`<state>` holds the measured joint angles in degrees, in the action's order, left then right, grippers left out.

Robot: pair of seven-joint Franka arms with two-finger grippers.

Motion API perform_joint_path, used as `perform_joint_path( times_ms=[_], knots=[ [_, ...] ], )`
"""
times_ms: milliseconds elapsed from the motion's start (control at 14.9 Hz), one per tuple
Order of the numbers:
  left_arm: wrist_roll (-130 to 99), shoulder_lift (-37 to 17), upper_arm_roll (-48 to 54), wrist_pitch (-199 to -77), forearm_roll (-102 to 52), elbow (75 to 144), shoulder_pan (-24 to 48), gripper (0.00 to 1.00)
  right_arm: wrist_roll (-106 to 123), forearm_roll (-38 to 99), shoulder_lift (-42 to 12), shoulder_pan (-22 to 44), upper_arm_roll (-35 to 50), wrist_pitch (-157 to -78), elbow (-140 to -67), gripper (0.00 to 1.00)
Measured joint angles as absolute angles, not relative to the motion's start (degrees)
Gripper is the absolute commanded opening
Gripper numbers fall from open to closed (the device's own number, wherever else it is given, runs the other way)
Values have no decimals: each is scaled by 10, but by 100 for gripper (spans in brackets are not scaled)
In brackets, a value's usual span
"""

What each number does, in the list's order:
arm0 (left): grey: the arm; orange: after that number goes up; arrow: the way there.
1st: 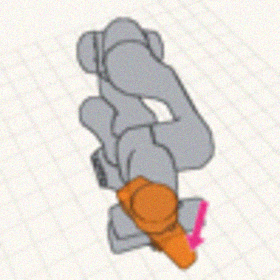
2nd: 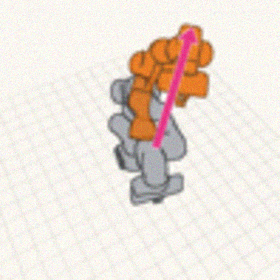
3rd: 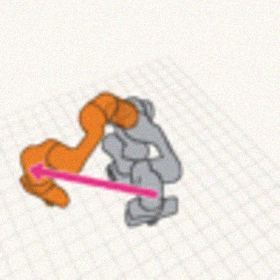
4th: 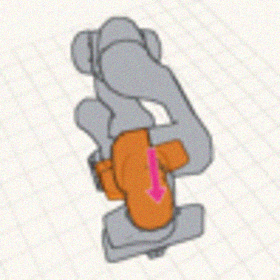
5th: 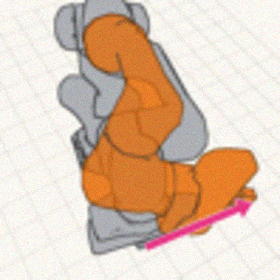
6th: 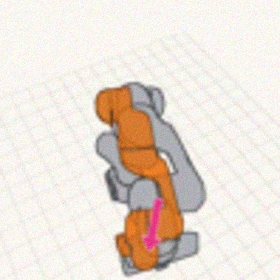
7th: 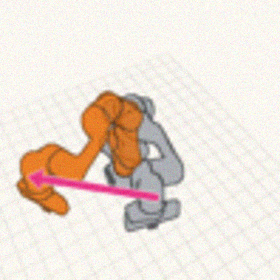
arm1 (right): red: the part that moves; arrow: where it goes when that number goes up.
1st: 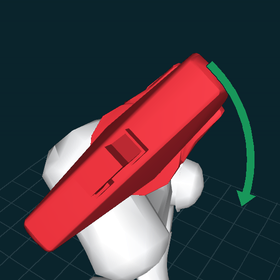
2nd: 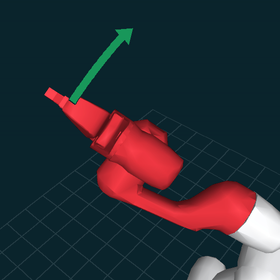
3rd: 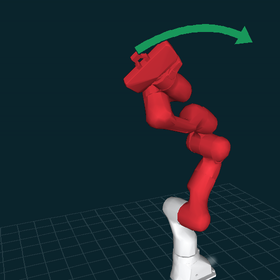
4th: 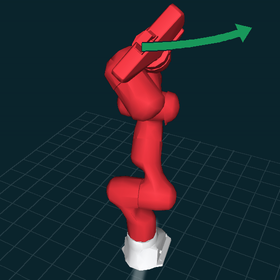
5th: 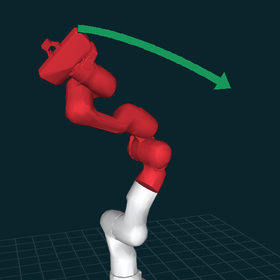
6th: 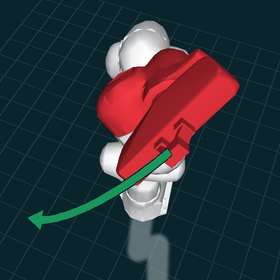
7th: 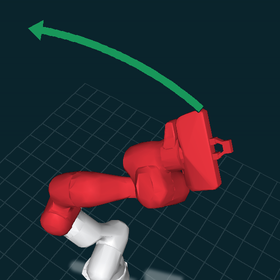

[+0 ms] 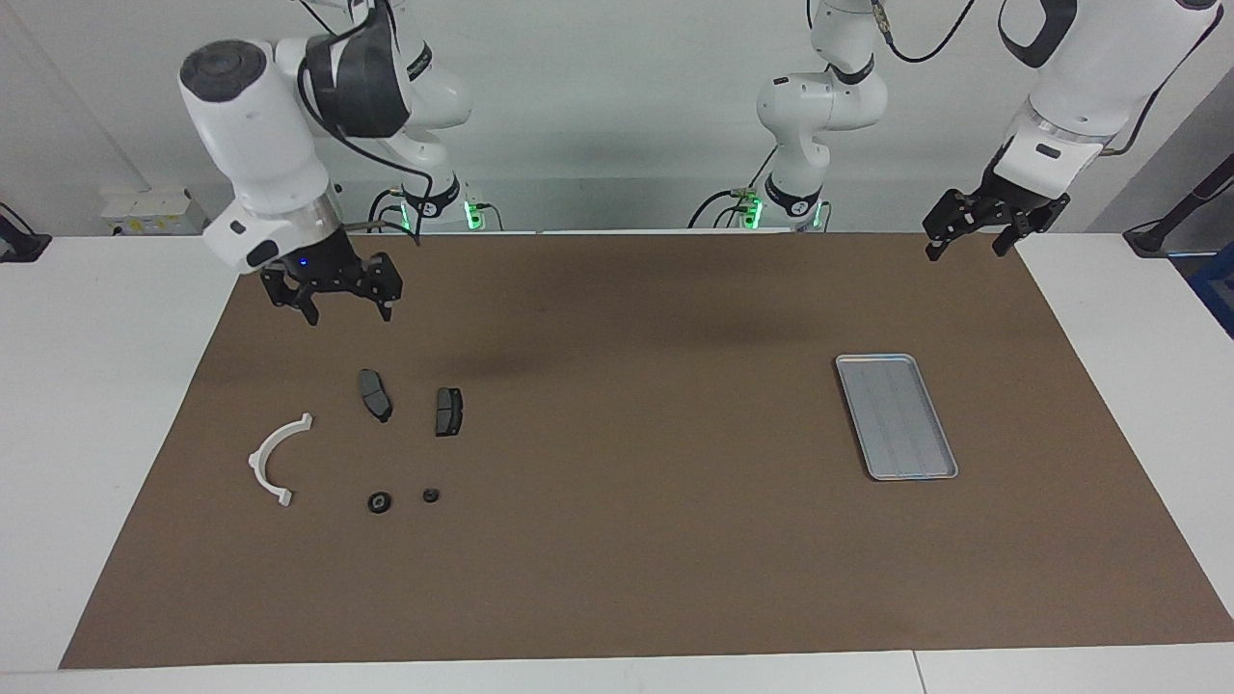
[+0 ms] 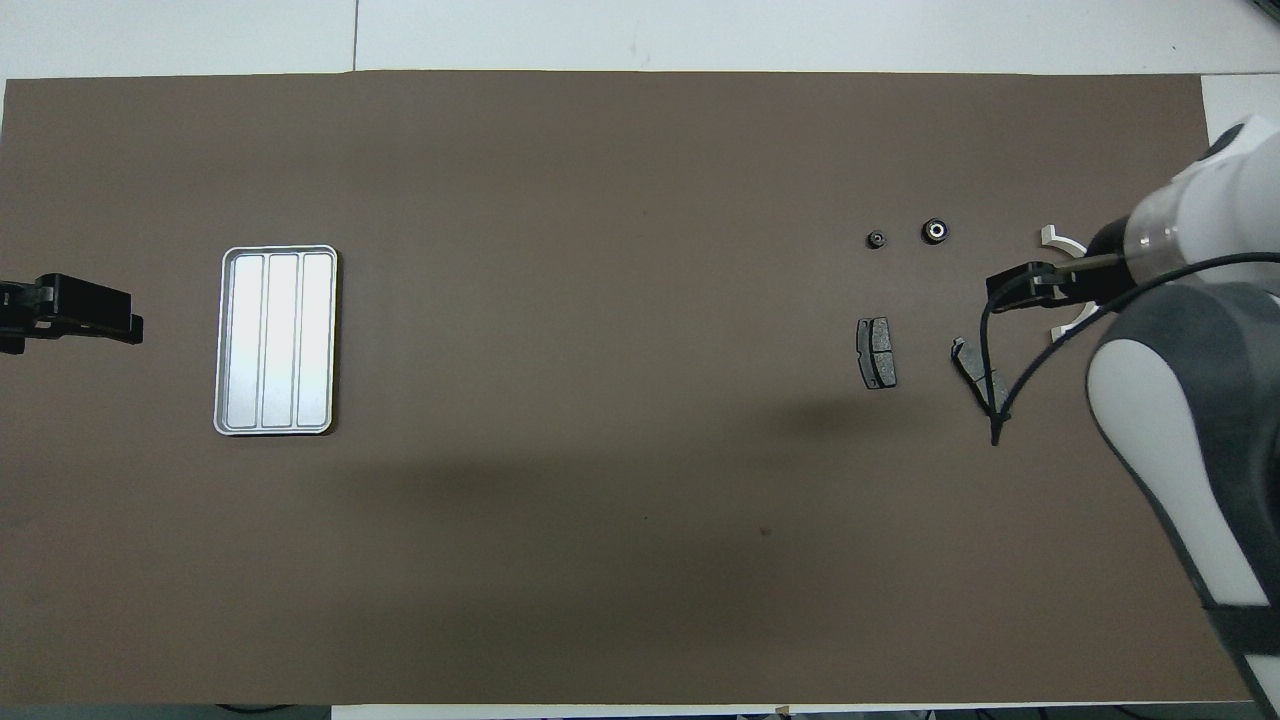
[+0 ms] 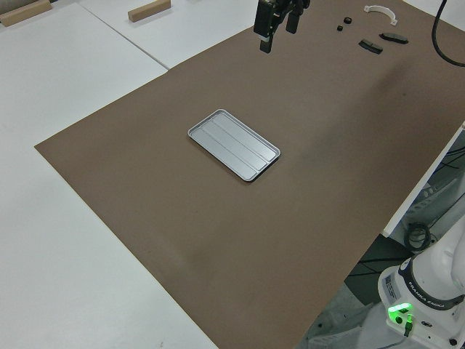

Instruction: Pick bearing gear from pile to tray

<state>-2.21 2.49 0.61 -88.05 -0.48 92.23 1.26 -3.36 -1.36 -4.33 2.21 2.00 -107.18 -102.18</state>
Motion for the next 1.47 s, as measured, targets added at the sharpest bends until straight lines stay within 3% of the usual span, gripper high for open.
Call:
perform_joint_path(
  times_ms=[402, 939, 1140, 1274, 1475],
  knots=[
    [-22, 25, 6, -880, -5, 922, 13, 100, -85, -14, -200, 48, 22, -1216, -1007, 100],
    [-22, 25, 6, -880, -5, 922, 13, 100, -120, -14, -361, 48, 21, -1218, -876, 100],
    [-22, 25, 6, -880, -5, 922, 13, 100, -131, -14, -382, 48, 21, -1217, -858, 99],
    [-22, 25, 6, -880, -5, 922, 13, 100, -140, -14, -382, 49, 21, -1215, -855, 91],
    [-22, 25, 6, -880, -5, 922, 13, 100, -142, -14, -382, 51, 22, -1214, -855, 67]
  ],
)
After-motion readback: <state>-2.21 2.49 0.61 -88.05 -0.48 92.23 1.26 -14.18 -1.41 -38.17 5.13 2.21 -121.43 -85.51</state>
